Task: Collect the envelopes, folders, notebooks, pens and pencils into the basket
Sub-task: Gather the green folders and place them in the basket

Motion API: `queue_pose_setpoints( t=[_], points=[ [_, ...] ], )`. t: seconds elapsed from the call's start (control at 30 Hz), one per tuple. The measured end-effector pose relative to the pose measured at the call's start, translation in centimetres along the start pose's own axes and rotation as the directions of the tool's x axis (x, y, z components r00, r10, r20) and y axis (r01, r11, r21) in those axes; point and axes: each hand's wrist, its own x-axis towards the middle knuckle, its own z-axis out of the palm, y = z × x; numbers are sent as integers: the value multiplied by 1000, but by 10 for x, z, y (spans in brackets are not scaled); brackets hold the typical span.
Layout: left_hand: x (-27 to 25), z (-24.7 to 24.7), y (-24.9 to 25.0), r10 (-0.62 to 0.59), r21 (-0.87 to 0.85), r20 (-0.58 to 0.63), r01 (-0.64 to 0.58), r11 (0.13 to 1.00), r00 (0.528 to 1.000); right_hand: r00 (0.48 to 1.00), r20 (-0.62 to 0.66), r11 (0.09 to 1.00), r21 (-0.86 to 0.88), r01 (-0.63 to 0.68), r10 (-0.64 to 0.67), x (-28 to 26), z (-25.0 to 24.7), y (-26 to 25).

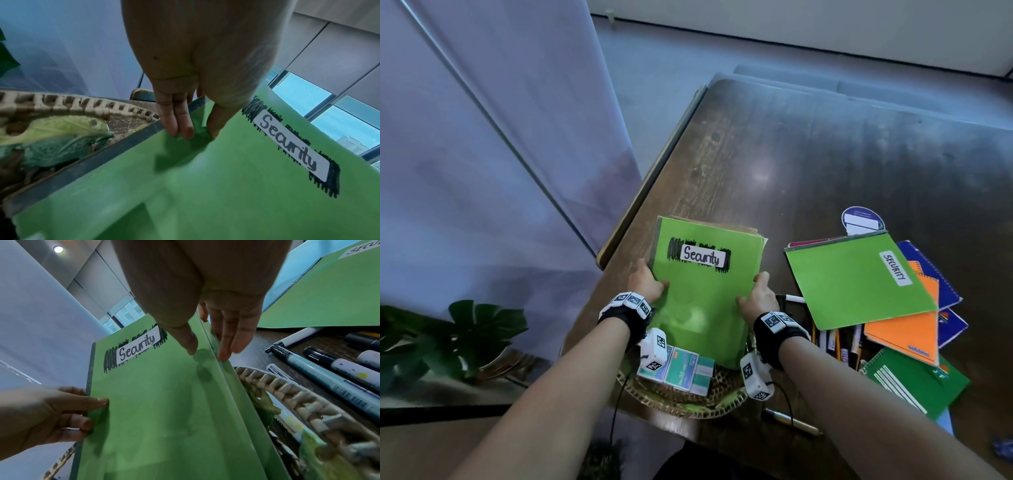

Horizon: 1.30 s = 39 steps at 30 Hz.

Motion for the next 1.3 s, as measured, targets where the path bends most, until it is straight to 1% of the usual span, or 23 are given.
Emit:
queue_pose_setpoints(
  t=[0.07, 0.17, 0.27, 0.37, 0.5, 0.63, 0.67, 0.73, 0.8, 0.83, 0.9, 0.93, 1.0, 1.07, 1.13, 1.2, 1.3],
  points=[
    [1, 2, -2, -5, -29, -27, 5, 1000, 1000, 1000, -25, 1000, -5, -15, 15, 1, 0, 1],
    [5, 1, -4, -34, -70, -5, 34, 997, 999, 999, -19, 999, -32, -40, 39, 2, -1, 0],
    [9, -2, -5, -48, 29, 71, 46, 999, 996, 995, 45, 994, -55, -91, 94, 2, 2, -4],
    [9, -5, -5, -37, 82, 103, 29, 996, 994, 991, 56, 992, -38, -122, 124, 4, 6, -8],
    [7, -2, -2, -22, 131, 108, 8, 991, 994, 990, 54, 992, -8, -127, 127, 6, 8, -9],
    [7, 0, 4, -37, 110, 137, 22, 994, 990, 990, 114, 996, 12, -84, 82, 10, -1, 3],
    [8, 2, 7, -48, 104, 131, 35, 994, 990, 990, 131, 998, 17, -58, 56, 12, -4, 6],
    [4, 4, 19, -38, 98, 79, 31, 995, 996, 989, 146, 999, 41, -17, 11, 15, -10, 14],
    [-6, 7, 40, 27, 79, 8, -27, 997, 1000, 989, 150, 998, 67, -10, 0, 16, -19, 18],
    [-10, 8, 52, 83, 82, -47, -79, 994, 995, 989, 146, 997, 79, -10, -2, 16, -25, 20],
    [-16, 13, 77, 224, 133, -140, -206, 970, 965, 994, 112, 997, 79, -5, -4, 18, -37, 24],
    [-16, 17, 88, 301, 161, -159, -276, 948, 940, 996, 88, 998, 70, -5, -2, 20, -45, 28],
    [-20, 28, 114, 443, 191, -148, -414, 890, 884, 999, 47, 998, 70, -9, 6, 25, -64, 40],
    [-26, 42, 140, 554, 180, -98, -533, 827, 827, 999, 31, 996, 84, -27, 25, 33, -85, 56],
    [-33, 62, 169, 632, 139, -37, -622, 770, 774, 998, 10, 995, 82, -65, 65, 42, -110, 77],
    [-38, 86, 195, 672, 100, 46, -673, 733, 739, 992, -15, 989, 87, -122, 123, 52, -135, 102],
    [-47, 122, 229, 678, 43, 197, -697, 716, 709, 975, -19, 972, 82, -218, 221, 67, -167, 141]
  ],
)
